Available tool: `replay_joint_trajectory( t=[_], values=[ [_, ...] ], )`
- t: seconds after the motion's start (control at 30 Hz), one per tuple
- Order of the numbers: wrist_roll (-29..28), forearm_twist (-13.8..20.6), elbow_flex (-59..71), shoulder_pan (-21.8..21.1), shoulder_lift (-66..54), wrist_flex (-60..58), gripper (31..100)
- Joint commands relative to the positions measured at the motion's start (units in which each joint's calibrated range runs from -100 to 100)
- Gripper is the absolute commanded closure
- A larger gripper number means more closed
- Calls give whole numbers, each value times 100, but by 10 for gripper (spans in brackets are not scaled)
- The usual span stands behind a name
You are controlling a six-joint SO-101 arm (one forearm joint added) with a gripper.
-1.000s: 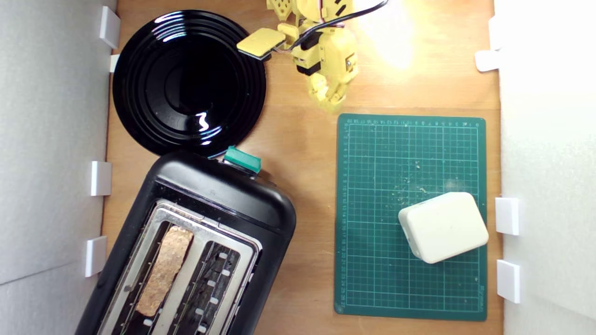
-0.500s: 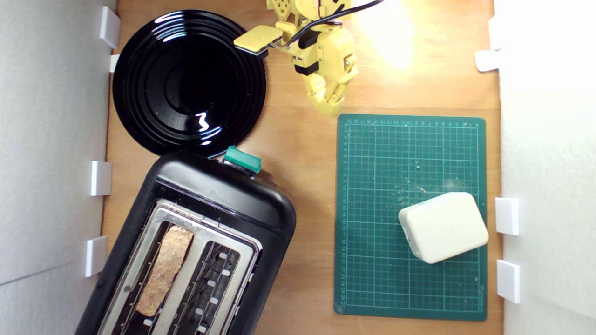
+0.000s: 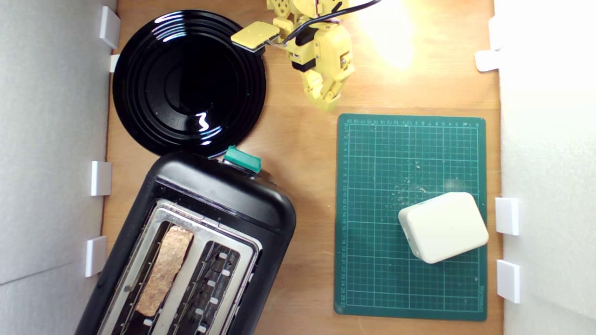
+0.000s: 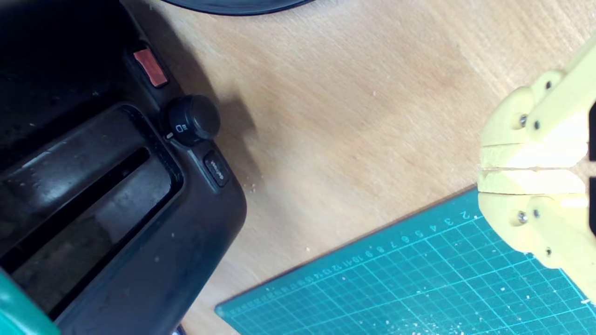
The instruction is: Pick bread and place in toaster
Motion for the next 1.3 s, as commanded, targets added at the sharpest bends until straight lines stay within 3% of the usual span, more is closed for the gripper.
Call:
replay_joint_trajectory(
  t=[0.0, 1.27],
  values=[
    [21, 63, -9, 101, -196, 56, 913],
    [147, 36, -28, 174, -346, 397, 918]
  ],
)
